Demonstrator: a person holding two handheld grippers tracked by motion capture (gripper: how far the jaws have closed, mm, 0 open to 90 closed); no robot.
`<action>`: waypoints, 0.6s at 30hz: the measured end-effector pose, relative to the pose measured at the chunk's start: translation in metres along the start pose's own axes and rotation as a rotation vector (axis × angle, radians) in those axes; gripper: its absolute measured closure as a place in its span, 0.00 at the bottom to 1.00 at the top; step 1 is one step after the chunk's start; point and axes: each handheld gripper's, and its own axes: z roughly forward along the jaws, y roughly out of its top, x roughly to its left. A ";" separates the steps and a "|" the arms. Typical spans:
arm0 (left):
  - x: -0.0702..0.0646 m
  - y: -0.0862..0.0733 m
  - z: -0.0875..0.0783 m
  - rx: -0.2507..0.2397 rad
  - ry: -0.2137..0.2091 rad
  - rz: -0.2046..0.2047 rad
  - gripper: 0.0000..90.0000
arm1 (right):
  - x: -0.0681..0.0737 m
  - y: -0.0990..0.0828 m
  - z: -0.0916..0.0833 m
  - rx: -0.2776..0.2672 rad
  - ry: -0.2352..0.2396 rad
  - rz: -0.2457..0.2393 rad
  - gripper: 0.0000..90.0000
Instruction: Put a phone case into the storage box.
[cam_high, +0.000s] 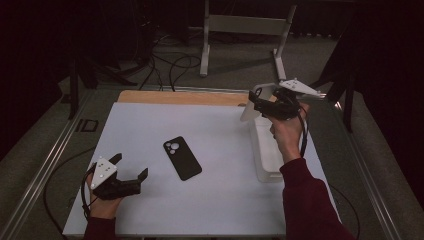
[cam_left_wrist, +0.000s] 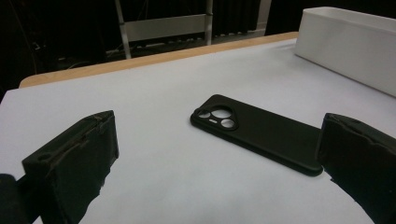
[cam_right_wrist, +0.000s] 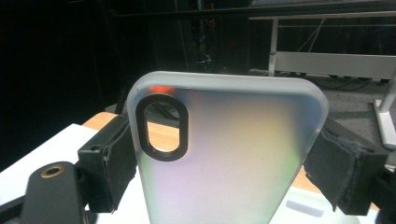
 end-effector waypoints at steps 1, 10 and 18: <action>0.000 0.000 0.000 0.000 -0.001 0.000 0.00 | -0.001 0.000 0.001 0.000 -0.005 -0.001 0.18; -0.001 0.000 0.000 0.001 -0.005 0.000 0.00 | -0.012 -0.001 0.009 0.000 -0.038 0.021 0.18; -0.001 0.001 0.000 0.007 -0.009 -0.003 0.00 | -0.020 0.000 0.015 0.014 -0.076 0.027 0.18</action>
